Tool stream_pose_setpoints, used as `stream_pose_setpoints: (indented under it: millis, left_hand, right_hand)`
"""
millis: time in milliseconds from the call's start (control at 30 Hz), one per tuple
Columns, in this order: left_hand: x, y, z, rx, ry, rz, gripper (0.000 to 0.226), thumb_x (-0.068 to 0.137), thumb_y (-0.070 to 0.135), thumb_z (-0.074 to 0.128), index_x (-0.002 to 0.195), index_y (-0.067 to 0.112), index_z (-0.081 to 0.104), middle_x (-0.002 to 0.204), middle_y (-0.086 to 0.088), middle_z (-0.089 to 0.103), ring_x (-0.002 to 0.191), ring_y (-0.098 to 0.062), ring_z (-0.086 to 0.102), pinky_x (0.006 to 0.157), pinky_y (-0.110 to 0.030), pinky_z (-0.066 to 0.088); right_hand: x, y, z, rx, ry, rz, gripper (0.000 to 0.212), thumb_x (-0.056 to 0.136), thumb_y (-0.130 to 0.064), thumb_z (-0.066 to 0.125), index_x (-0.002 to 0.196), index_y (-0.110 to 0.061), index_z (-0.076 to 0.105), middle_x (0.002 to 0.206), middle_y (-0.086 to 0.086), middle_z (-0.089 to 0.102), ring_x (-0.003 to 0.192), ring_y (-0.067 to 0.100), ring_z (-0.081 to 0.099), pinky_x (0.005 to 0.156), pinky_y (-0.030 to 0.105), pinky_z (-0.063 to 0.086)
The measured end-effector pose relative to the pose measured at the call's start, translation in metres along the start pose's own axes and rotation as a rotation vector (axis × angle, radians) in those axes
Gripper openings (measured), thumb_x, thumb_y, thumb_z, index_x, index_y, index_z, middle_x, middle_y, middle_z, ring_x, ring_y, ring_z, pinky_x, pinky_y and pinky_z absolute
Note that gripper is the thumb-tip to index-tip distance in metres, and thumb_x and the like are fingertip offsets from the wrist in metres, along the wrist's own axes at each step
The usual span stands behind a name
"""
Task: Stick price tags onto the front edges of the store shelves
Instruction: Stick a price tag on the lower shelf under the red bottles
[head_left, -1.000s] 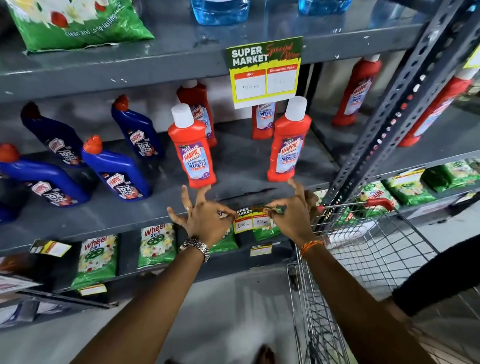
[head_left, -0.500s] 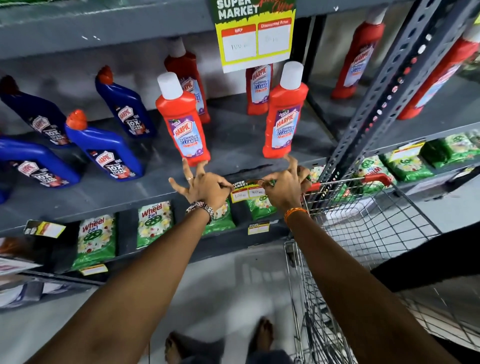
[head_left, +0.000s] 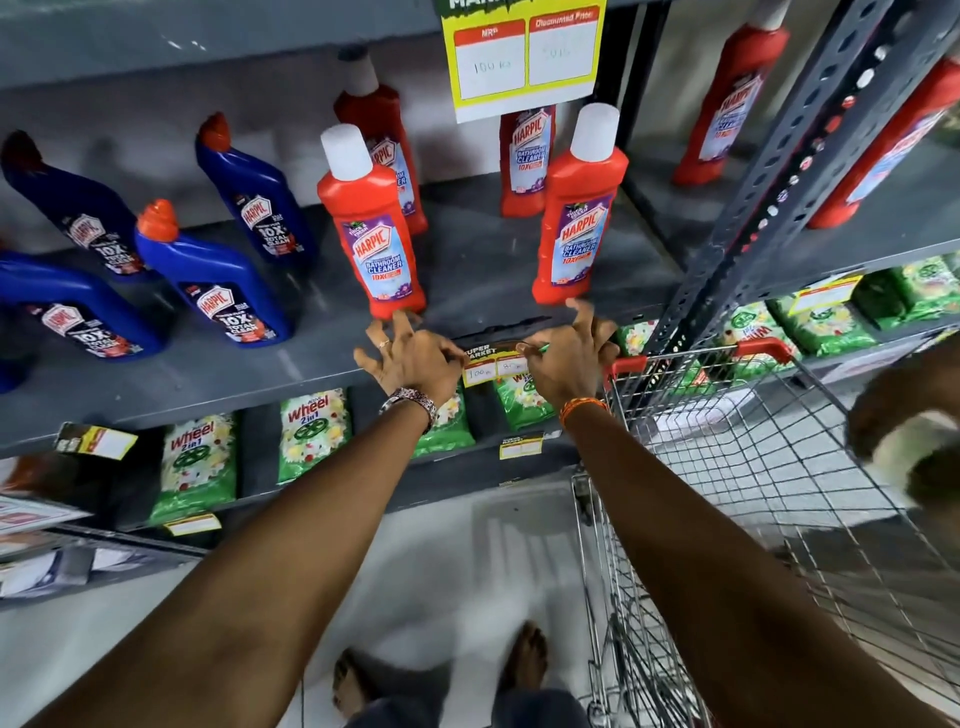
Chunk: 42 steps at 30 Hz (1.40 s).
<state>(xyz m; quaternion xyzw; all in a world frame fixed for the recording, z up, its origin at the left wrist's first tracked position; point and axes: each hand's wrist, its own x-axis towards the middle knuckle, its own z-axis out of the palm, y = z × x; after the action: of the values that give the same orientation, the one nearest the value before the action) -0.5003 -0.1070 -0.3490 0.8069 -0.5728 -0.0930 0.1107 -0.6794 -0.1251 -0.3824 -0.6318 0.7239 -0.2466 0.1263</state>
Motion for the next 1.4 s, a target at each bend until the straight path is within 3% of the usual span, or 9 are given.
stream_pose_setpoints:
  millis: [300, 500, 733, 1000, 1100, 1233, 1333, 1400]
  left_hand:
    - [0.004, -0.001, 0.009, 0.006, 0.027, 0.014, 0.016, 0.074, 0.042, 0.073, 0.087, 0.046, 0.08, 0.134, 0.004, 0.043, 0.131, -0.036, 0.025, 0.109, -0.063, 0.013]
    - [0.007, -0.002, 0.013, -0.021, 0.066, 0.002, 0.015, 0.069, 0.042, 0.075, 0.082, 0.042, 0.08, 0.13, 0.011, 0.046, 0.129, -0.03, 0.025, 0.105, -0.055, 0.016]
    - [0.008, -0.002, 0.012, 0.0, 0.124, -0.014, 0.017, 0.064, 0.049, 0.077, 0.07, 0.034, 0.078, 0.125, 0.014, 0.054, 0.126, -0.029, 0.031, 0.103, -0.051, 0.022]
    - [0.009, -0.011, 0.019, -0.002, 0.147, 0.042, 0.031, 0.067, 0.058, 0.074, 0.068, 0.028, 0.071, 0.109, 0.01, 0.054, 0.118, -0.028, 0.039, 0.098, -0.045, 0.02]
    - [0.006, -0.029, 0.02, -0.024, 0.151, 0.164, 0.034, 0.07, 0.05, 0.076, 0.085, 0.027, 0.057, 0.107, 0.002, 0.054, 0.109, -0.03, 0.046, 0.095, -0.045, 0.034]
    - [-0.008, -0.062, 0.024, 0.042, 0.186, 0.195, 0.065, 0.061, 0.029, 0.083, 0.116, 0.017, 0.051, 0.125, -0.006, 0.051, 0.113, -0.032, 0.05, 0.098, -0.045, 0.043]
    - [-0.016, -0.087, 0.033, 0.154, 0.088, 0.186, 0.102, 0.066, 0.031, 0.084, 0.15, 0.003, 0.033, 0.159, -0.017, 0.034, 0.146, -0.039, 0.034, 0.123, -0.048, 0.027]
    - [-0.017, -0.097, 0.036, 0.201, 0.047, 0.207, 0.114, 0.068, 0.029, 0.081, 0.158, 0.0, 0.017, 0.167, -0.019, 0.021, 0.155, -0.039, 0.02, 0.128, -0.049, 0.014]
  right_hand:
    - [-0.002, -0.007, -0.004, -0.033, 0.017, 0.026, 0.013, 0.08, -0.027, 0.071, 0.09, -0.025, 0.079, 0.152, 0.004, 0.033, 0.128, 0.037, 0.031, 0.103, 0.052, 0.026]
    - [0.0, -0.007, 0.0, -0.123, 0.061, 0.046, 0.014, 0.077, -0.036, 0.071, 0.085, -0.027, 0.079, 0.144, 0.0, 0.037, 0.118, 0.033, 0.036, 0.095, 0.048, 0.035]
    - [0.0, -0.01, 0.005, -0.144, 0.073, 0.06, 0.014, 0.074, -0.029, 0.063, 0.068, -0.018, 0.07, 0.136, 0.003, 0.042, 0.117, 0.035, 0.035, 0.095, 0.049, 0.028]
    - [-0.006, -0.015, 0.008, -0.168, 0.105, 0.062, 0.012, 0.07, -0.029, 0.063, 0.075, -0.02, 0.071, 0.121, 0.002, 0.049, 0.114, 0.032, 0.036, 0.09, 0.046, 0.026]
    - [-0.009, -0.014, 0.01, -0.164, 0.1, 0.027, 0.021, 0.078, -0.031, 0.064, 0.094, -0.019, 0.067, 0.115, 0.005, 0.05, 0.114, 0.029, 0.043, 0.092, 0.05, 0.029]
    - [-0.022, -0.008, 0.011, -0.1, 0.117, -0.093, 0.031, 0.083, -0.024, 0.063, 0.113, -0.018, 0.055, 0.116, 0.005, 0.052, 0.112, 0.025, 0.048, 0.095, 0.052, 0.036]
    - [-0.042, -0.002, 0.016, -0.102, 0.043, -0.268, 0.052, 0.076, -0.006, 0.055, 0.127, -0.016, 0.055, 0.124, 0.004, 0.057, 0.113, 0.024, 0.052, 0.1, 0.05, 0.032]
    - [-0.052, -0.001, 0.02, -0.113, -0.011, -0.374, 0.063, 0.07, -0.001, 0.053, 0.131, -0.013, 0.057, 0.133, 0.005, 0.058, 0.119, 0.025, 0.053, 0.106, 0.047, 0.028]
